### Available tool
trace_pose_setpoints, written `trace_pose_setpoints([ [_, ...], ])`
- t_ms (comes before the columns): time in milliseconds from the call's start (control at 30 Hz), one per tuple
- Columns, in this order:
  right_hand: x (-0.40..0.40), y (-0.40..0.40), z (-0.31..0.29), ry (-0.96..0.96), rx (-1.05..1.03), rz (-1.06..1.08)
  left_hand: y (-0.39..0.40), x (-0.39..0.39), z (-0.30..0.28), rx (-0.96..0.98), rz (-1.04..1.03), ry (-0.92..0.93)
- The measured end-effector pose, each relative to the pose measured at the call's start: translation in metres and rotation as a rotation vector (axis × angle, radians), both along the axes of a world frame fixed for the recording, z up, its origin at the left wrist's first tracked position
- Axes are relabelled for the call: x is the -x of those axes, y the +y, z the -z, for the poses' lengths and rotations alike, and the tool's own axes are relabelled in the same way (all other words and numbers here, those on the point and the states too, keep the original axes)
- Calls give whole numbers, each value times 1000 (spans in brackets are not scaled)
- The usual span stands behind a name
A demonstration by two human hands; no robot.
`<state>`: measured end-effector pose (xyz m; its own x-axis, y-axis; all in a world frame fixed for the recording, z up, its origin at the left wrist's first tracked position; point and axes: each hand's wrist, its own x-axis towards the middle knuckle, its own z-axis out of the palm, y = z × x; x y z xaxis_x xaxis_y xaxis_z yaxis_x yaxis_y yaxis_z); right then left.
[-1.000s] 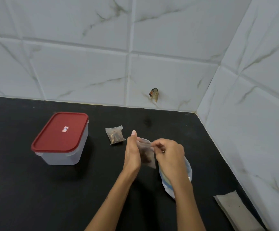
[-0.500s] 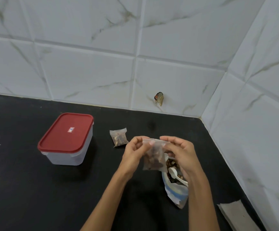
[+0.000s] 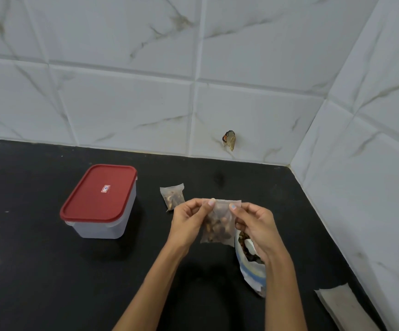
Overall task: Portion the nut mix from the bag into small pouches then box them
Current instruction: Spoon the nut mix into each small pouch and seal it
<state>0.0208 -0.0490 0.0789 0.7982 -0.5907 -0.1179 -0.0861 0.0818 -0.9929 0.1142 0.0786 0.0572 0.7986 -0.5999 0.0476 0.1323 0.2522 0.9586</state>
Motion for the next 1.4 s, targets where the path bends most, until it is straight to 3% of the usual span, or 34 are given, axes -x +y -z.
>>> trace_pose_setpoints([
  [367, -20, 28, -4, -80, -126, 161, 15, -9, -8, -40, -46, 71],
  [800, -47, 65, 7, -82, -16, 178, 57, -40, 0, -71, -54, 64],
  [1033, -52, 84, 29, -85, -113, 294, 63, -48, 11, -105, 4, 67],
  [1400, -66, 67, 20, -159, -192, 189, 43, -61, 11, -109, 30, 78],
])
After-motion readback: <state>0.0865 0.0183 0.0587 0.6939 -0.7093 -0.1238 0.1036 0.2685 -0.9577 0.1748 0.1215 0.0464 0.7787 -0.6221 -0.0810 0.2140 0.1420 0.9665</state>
